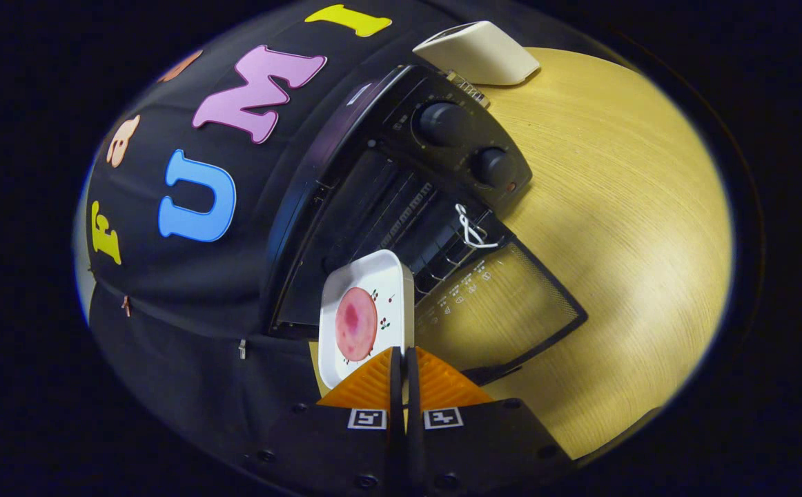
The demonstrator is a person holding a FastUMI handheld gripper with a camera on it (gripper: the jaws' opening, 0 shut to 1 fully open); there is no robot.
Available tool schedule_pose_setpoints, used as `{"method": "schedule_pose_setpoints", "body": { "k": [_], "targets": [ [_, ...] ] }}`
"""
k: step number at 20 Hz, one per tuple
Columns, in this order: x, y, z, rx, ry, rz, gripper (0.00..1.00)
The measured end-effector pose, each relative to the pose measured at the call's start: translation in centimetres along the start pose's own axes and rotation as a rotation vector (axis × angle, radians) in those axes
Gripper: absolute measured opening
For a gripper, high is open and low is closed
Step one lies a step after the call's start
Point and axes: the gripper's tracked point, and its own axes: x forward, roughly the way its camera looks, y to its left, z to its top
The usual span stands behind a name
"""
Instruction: Open the toaster oven, put the food inside, and close the toaster oven door.
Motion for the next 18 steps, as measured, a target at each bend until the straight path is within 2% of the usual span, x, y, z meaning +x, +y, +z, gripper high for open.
{"method": "schedule_pose_setpoints", "body": {
  "k": [3,6,13,18],
  "targets": [
    [1.9,0.9,0.6,0.032,-0.034,0.005,0.05],
    [3.4,0.8,2.6,0.052,-0.138,-0.015,0.05],
    [5.5,0.0,6.6,0.210,-0.294,-0.071,0.05],
    [6.6,0.7,8.0,0.311,-0.371,-0.064,0.05]
  ]
}}
